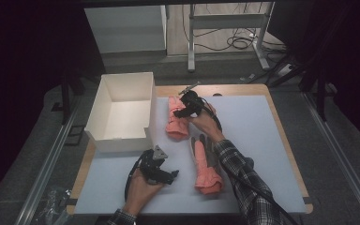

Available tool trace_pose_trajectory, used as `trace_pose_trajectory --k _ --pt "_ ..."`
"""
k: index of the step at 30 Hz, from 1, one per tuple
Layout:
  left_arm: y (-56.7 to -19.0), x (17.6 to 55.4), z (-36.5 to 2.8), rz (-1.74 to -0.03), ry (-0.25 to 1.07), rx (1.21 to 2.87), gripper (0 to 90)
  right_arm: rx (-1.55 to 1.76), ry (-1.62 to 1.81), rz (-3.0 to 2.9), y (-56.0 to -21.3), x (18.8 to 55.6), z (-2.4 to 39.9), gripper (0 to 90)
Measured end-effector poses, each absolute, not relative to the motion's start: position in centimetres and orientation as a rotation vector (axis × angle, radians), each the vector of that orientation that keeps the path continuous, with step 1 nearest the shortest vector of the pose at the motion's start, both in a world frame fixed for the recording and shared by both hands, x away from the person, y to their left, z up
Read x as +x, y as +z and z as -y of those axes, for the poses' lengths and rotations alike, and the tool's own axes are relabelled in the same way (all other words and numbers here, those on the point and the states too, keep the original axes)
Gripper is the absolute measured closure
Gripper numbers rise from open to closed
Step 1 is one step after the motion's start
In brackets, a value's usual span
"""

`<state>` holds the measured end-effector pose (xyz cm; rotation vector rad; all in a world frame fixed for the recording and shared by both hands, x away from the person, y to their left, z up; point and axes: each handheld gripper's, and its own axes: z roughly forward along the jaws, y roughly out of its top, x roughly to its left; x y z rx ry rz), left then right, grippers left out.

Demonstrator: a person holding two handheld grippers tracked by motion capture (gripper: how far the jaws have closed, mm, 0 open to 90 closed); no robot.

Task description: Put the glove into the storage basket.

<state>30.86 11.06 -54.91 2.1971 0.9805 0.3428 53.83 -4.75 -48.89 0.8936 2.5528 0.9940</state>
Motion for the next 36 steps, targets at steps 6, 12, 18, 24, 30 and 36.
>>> trace_pose_trajectory --k 6,12,18,24,30,36 --pt "-54.9 30.9 -11.1 -0.98 0.343 2.197 1.3 0.911 0.918 -2.589 -50.6 54.7 4.1 35.2" --pt "-54.9 30.9 -11.1 -0.98 0.343 2.197 1.3 0.96 0.951 -2.623 -50.9 54.8 3.9 66.1" --pt "-54.9 30.9 -11.1 -0.98 0.343 2.197 1.3 0.955 0.937 -2.616 -50.2 54.5 4.1 83.2" --pt "-54.9 30.9 -11.1 -0.981 0.343 2.197 1.3 0.965 0.969 -2.607 -49.2 54.1 4.7 85.1" --pt "-54.9 30.9 -11.1 -0.981 0.342 2.197 1.3 0.957 1.002 -2.606 -48.2 53.6 5.3 85.0" --pt "-54.9 30.8 -11.1 -0.982 0.342 2.197 1.3 0.941 1.041 -2.625 -46.6 52.9 5.9 84.8"
